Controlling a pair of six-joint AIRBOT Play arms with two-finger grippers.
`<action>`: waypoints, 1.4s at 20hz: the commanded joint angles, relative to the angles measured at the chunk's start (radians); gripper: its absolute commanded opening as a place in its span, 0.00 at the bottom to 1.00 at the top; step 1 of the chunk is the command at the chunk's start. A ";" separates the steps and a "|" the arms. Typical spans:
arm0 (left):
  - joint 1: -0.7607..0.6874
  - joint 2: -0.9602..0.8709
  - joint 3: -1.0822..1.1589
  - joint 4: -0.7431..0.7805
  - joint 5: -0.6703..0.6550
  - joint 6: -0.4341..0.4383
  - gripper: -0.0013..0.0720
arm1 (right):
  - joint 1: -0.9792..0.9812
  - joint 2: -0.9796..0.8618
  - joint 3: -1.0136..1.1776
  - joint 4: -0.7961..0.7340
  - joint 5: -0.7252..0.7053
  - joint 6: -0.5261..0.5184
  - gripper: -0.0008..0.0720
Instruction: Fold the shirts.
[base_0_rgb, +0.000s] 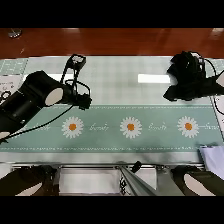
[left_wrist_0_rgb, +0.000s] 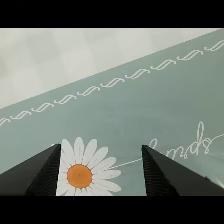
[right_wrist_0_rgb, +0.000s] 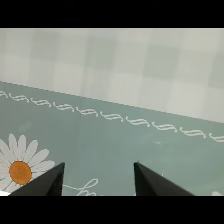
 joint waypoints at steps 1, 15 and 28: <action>0.000 0.000 0.000 0.000 0.000 0.000 0.84 | 0.001 0.001 0.000 0.000 0.000 0.000 0.68; 0.000 0.000 0.000 0.000 0.000 0.000 0.84 | 0.001 0.001 0.000 0.000 0.000 0.000 0.68; 0.015 -0.005 0.000 0.007 0.070 -0.003 0.84 | -0.069 -0.036 0.106 -0.500 -0.382 0.306 0.63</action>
